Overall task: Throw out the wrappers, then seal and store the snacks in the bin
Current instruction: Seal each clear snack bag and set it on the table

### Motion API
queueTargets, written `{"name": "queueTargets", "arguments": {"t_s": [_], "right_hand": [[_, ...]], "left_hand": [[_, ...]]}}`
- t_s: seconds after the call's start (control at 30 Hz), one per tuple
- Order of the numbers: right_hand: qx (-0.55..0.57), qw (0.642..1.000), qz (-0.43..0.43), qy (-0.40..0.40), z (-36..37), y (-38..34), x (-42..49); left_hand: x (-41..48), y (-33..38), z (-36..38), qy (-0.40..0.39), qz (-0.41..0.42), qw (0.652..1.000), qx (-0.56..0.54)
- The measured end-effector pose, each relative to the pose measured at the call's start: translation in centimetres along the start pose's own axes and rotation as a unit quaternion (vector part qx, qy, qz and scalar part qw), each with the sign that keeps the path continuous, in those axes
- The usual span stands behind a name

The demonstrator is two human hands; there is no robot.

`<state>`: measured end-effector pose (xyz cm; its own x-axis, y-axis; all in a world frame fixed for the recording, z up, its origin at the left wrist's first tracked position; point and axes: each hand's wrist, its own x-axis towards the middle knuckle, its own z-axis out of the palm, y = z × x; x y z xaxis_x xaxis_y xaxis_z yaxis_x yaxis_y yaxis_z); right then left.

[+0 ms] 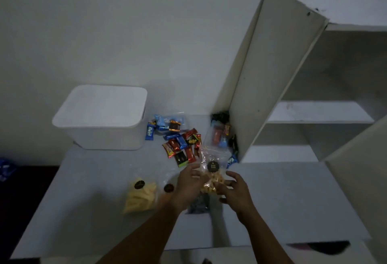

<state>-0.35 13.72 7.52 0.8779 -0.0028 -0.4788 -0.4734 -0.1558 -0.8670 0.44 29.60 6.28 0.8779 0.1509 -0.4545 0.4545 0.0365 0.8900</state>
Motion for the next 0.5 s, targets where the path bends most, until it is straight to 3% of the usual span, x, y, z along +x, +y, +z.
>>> {"name": "queueTargets", "arguments": {"t_s": [0.2,0.5], "right_hand": [[-0.043,0.999,0.024,0.018,-4.0,4.8,1.9],[-0.205,0.979,-0.001,0.007,-6.9,8.0,4.0]], "left_hand": [[0.1,-3.7,5.5,0.042,-0.01,0.991,0.127],[1.0,-5.5,9.1,-0.094,-0.023,0.96,0.263]]}}
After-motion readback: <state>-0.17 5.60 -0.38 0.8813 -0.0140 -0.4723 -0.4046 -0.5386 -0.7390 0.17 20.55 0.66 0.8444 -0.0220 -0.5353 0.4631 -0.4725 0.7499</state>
